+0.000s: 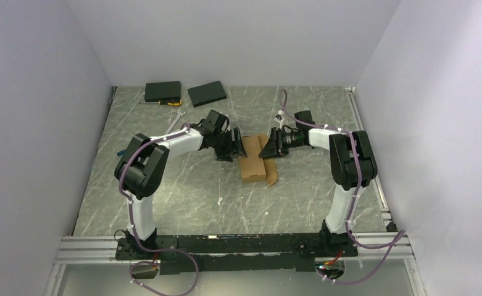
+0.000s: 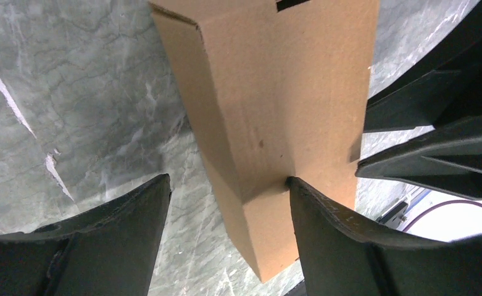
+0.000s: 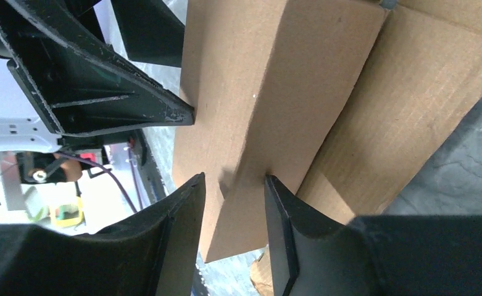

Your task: Fold the paper box

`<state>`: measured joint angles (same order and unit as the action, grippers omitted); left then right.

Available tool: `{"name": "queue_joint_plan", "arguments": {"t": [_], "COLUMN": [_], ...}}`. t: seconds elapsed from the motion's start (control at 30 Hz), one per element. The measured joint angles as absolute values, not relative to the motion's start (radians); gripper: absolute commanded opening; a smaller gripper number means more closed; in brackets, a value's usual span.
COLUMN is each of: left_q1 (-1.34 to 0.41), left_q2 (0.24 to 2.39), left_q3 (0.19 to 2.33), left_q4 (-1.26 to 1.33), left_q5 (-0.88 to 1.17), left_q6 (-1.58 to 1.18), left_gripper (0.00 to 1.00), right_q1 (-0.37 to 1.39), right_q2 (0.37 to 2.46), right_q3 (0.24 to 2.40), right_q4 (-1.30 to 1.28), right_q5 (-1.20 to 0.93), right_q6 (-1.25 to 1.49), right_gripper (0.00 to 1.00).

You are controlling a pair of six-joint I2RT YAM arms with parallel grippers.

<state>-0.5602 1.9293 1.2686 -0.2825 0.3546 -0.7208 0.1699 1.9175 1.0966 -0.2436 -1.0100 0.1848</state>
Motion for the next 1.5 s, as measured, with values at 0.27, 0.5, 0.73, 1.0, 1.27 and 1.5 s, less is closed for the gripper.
{"name": "queue_joint_plan", "arguments": {"t": [0.27,0.5,0.73,1.0,1.27,1.5], "left_q1": [-0.564,-0.564,-0.564,-0.564,-0.558,-0.493], "left_q2": [1.946,1.946,1.946,1.844,1.507,1.413], "left_q3": [1.282,1.301,1.328,1.259,1.021,0.782], "left_q4": [-0.276,-0.294,-0.341,-0.331,-0.206,0.007], "left_q5": [0.361,0.340,0.301,0.257,0.175,0.253], "left_q6": [-0.721,-0.701,-0.646,-0.578,-0.570,-0.689], "left_gripper": [0.76,0.78,0.83,0.90,1.00,0.99], "right_q1": [0.164,0.131,0.094,0.113,0.117,0.138], "right_q2": [1.971,1.906,1.584,1.090,1.252,1.250], "right_q3": [1.093,1.093,1.081,0.727,0.765,0.745], "right_q4": [-0.227,-0.302,-0.396,-0.453,-0.686,-0.706], "right_q5": [-1.030,-0.989,-0.967,-1.038,-1.013,-0.938], "right_q6": [0.220,0.112,-0.210,-0.901,-1.407,-1.542], "right_gripper": [0.48,0.65,0.89,0.99,0.98,0.94]}}
